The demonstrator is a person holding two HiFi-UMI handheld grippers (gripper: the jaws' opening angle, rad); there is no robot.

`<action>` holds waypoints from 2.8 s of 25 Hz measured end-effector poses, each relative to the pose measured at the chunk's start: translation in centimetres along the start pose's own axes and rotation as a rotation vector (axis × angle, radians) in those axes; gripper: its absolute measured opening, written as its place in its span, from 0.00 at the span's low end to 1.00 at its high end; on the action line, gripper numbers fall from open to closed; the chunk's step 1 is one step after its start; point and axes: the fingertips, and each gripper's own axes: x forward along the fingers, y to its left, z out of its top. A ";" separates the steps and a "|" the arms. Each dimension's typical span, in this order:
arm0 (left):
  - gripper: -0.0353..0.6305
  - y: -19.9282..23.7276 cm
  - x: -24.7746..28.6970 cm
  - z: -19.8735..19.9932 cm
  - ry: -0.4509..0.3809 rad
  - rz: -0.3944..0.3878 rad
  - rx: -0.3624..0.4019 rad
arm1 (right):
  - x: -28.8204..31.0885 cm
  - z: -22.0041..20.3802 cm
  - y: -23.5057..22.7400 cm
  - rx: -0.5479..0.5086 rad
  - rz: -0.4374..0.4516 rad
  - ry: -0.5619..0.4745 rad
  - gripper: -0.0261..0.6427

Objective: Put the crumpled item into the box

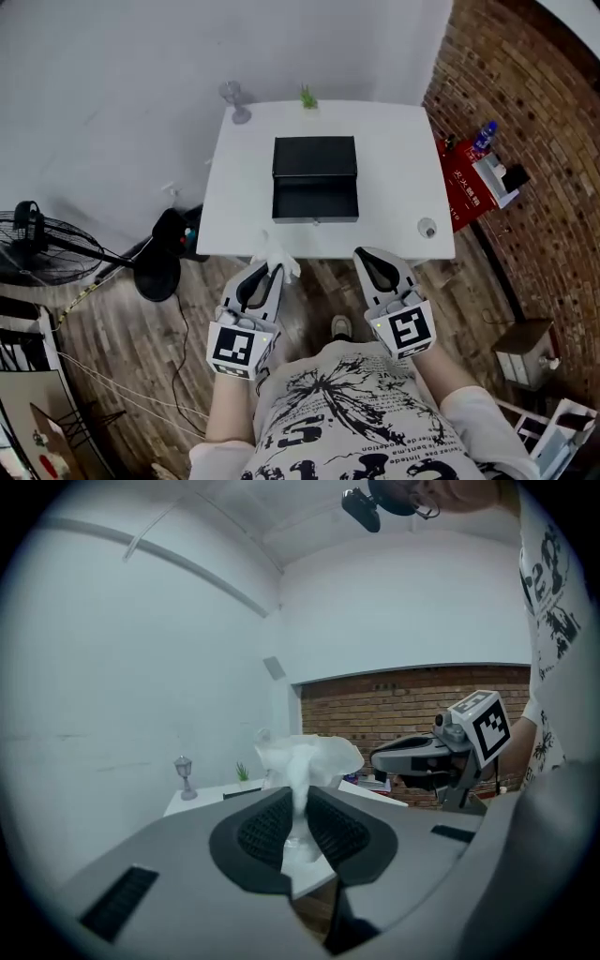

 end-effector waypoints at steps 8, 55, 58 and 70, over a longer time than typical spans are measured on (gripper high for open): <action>0.15 2.2 9.6 0.8 0.063 -0.011 0.038 | 5.5 -1.3 -7.4 0.031 0.024 0.026 0.06; 0.29 4.5 33.6 -12.3 0.598 -0.621 0.349 | 12.6 -10.5 -21.2 0.251 -0.442 0.339 0.06; 0.26 5.3 32.8 -8.8 0.497 -0.551 0.300 | 13.1 -9.1 -20.7 0.223 -0.398 0.309 0.06; 0.10 11.2 24.2 4.5 0.058 -0.233 0.099 | 15.7 -2.4 -17.6 0.098 -0.207 0.165 0.06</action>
